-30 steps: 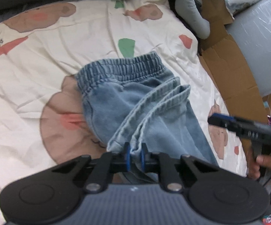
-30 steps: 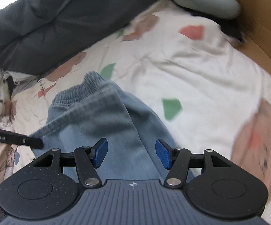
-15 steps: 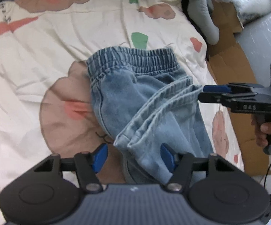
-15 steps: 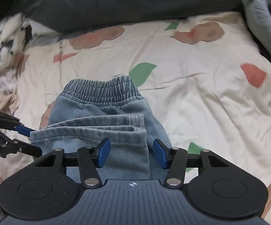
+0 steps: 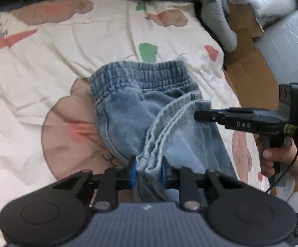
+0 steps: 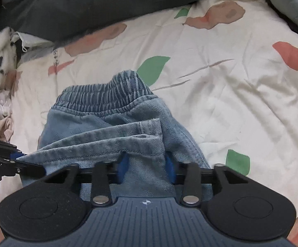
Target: Fold clothes
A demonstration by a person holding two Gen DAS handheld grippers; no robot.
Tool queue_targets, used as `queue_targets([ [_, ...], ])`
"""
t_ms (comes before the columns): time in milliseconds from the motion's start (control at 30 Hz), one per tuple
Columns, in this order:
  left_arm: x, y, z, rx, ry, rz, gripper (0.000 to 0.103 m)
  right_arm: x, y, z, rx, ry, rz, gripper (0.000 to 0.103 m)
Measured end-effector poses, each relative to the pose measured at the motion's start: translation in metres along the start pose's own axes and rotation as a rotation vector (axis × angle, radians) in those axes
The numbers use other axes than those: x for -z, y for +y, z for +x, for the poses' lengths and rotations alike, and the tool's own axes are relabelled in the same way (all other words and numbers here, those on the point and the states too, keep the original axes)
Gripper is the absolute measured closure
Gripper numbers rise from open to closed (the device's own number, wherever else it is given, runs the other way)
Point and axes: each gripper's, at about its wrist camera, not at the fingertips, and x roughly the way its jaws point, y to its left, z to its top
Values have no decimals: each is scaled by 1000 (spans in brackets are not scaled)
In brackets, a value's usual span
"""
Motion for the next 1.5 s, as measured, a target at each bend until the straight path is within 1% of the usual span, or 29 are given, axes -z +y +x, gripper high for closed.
queue_targets([
  [100,-5,-14,-9,-2,-4,66,82,3,-3,-15,-20,-24,23,94],
  [200,-14,-26,-18,4,-11,109,82,2,-5,-36,-24,-59,42,95],
  [433,-38,-45,-30,4,-45,173,82,-6,-9,-74,23,-119,61,95],
  [533,-49,-45,-33,-5,-56,177,82,-12,-11,-83,32,-154,83,95],
  [700,-60,-37,-30,-31,-48,186,82,-20,-7,-78,49,-175,91,95],
  [833,-63,-20,-15,-54,-30,168,82,-25,-4,-65,58,-170,91,95],
  [900,-63,-11,-4,-74,-5,156,80,-27,-2,-54,69,-162,90,95],
  [967,-62,-4,4,-110,18,139,69,-27,-1,-43,77,-151,91,94],
  [1000,-61,-2,5,-134,15,133,66,-27,-1,-38,81,-146,91,94],
  [1033,-60,0,3,-141,4,132,60,-27,0,-32,85,-140,92,93],
  [1067,-58,1,1,-141,-2,128,54,-27,0,-30,88,-138,93,89],
  [1100,-57,3,-1,-141,-7,124,53,-27,0,-30,90,-138,93,83],
  [1167,-54,6,-4,-143,-16,114,54,-28,-1,-30,91,-144,89,74],
  [1333,-48,4,-13,-136,-50,106,58,-31,-6,-38,76,-183,63,74],
  [1433,-46,0,-11,-136,-36,101,58,-32,-7,-37,72,-179,58,74],
  [1500,-43,-2,-9,-130,-32,100,64,-31,-7,-33,72,-175,63,74],
])
